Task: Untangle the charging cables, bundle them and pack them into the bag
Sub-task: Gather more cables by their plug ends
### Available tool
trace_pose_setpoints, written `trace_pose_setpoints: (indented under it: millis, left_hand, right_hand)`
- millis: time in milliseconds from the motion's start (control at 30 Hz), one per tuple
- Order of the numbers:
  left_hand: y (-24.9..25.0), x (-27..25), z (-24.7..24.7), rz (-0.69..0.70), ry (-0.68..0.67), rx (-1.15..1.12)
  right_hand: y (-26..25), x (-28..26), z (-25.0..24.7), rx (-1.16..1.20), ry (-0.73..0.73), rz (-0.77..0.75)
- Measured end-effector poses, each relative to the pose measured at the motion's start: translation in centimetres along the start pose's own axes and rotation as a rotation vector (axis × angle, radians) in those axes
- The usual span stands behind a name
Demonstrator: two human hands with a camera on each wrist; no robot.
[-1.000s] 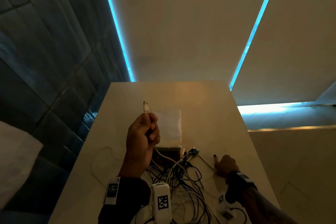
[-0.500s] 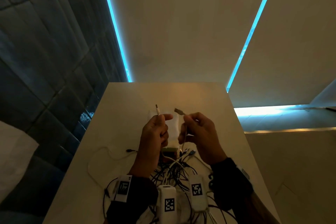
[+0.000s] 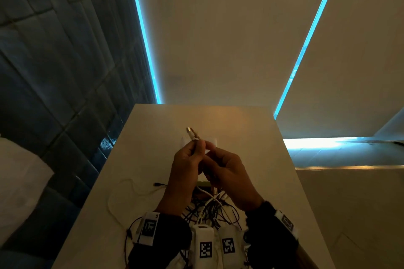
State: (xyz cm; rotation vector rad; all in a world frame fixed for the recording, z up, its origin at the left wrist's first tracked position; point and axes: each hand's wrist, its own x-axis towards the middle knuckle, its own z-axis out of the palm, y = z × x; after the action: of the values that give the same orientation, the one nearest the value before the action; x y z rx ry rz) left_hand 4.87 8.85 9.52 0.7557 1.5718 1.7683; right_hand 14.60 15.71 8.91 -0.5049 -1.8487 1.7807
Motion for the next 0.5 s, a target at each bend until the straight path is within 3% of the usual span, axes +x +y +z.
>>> trace_pose_setpoints:
  millis: [200, 367, 500]
  left_hand:
    - [0.1, 0.4, -0.3, 0.027, 0.11, -0.038]
    - [0.5, 0.4, -0.5, -0.014, 0.121, -0.283]
    - [0.4, 0.5, -1.0, 0.015, 0.113, -0.287]
  right_hand:
    - [0.5, 0.1, -0.3, -0.133, 0.015, 0.012]
    - [3.3, -0.3, -0.5, -0.346, -0.007, 0.059]
    - [6.1, -0.4, -0.9, -0.46, -0.037, 0.059]
